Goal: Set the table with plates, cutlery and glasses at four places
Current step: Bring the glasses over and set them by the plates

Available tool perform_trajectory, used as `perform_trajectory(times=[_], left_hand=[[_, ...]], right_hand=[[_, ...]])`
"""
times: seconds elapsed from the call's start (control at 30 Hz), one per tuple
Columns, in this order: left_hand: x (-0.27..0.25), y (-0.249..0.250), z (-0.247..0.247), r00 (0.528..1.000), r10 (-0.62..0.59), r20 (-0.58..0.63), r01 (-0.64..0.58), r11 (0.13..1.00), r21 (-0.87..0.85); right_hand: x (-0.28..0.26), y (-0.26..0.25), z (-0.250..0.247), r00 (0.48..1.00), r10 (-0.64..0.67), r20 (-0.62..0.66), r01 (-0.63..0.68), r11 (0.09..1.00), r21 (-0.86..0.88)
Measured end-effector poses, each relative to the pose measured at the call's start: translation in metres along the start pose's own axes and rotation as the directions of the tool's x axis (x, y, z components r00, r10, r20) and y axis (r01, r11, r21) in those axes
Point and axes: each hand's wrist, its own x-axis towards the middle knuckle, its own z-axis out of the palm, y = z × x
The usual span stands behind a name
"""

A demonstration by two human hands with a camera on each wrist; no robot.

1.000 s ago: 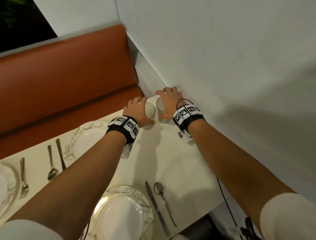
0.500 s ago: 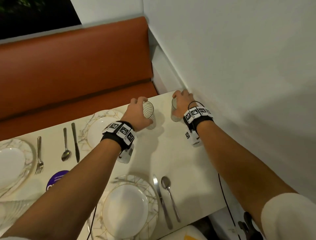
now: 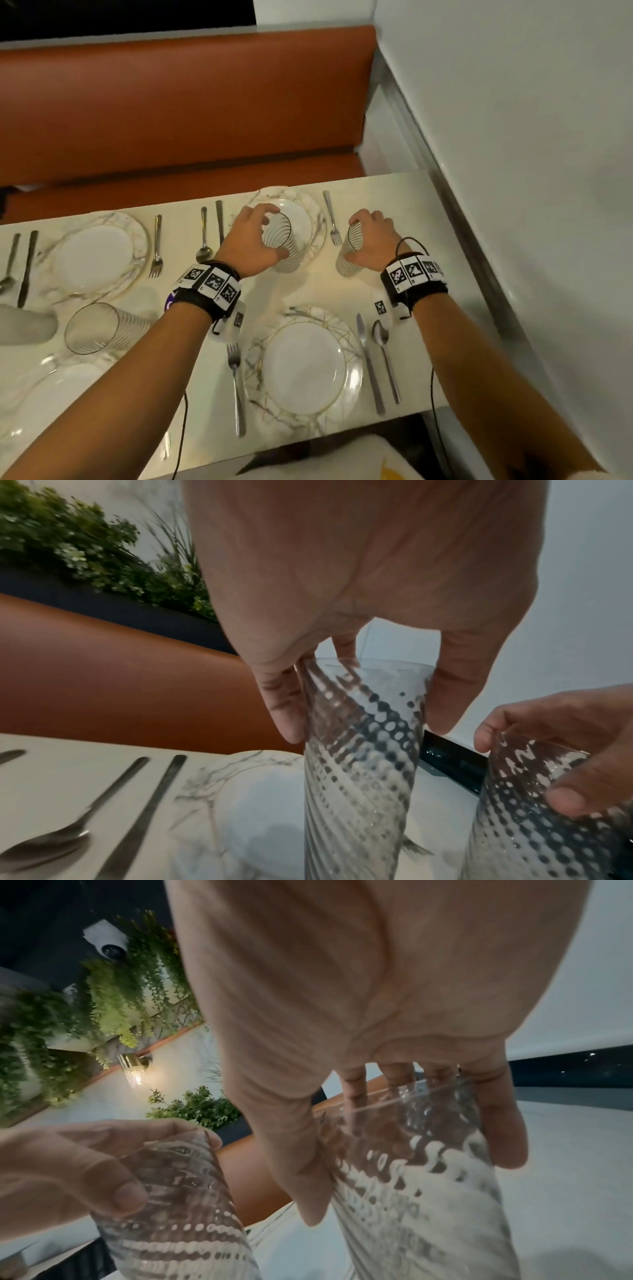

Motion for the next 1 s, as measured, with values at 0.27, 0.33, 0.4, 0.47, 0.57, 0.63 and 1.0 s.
perform_trajectory(times=[0.27, 0.33, 0.4, 0.47, 0.57, 0.63, 1.0], left_hand=[[-0.046, -0.051, -0.007, 0.999, -0.032, -0.022, 0.032, 0.999, -0.007], [-0.052, -0.058, -0.008, 0.999, -0.035, -0.023, 0.035, 0.999, 0.0], [-0.056, -0.064, -0.006, 0.998, -0.05, -0.026, 0.051, 0.999, 0.019], [-0.059, -0.069, -0.004, 0.997, -0.071, -0.037, 0.073, 0.996, 0.057], [-0.063, -0.073, 0.0, 0.995, -0.086, -0.052, 0.091, 0.991, 0.093], [-0.064, -0.073, 0.003, 0.994, -0.093, -0.064, 0.099, 0.99, 0.098], [-0.064, -0.072, 0.005, 0.991, -0.124, -0.051, 0.126, 0.992, 0.028]], right_hand=[[-0.033, -0.037, 0.04, 0.998, 0.023, 0.051, -0.02, 0.998, -0.063], [-0.036, -0.043, 0.046, 0.998, 0.032, 0.046, -0.028, 0.996, -0.086], [-0.038, -0.047, 0.051, 0.997, 0.043, 0.06, -0.036, 0.993, -0.113], [-0.039, -0.049, 0.054, 0.996, 0.055, 0.065, -0.045, 0.989, -0.14], [-0.041, -0.048, 0.057, 0.997, 0.063, 0.043, -0.055, 0.984, -0.17], [-0.043, -0.047, 0.058, 0.997, 0.072, 0.037, -0.064, 0.982, -0.179], [-0.033, -0.046, 0.055, 0.994, 0.094, 0.049, -0.088, 0.989, -0.121]])
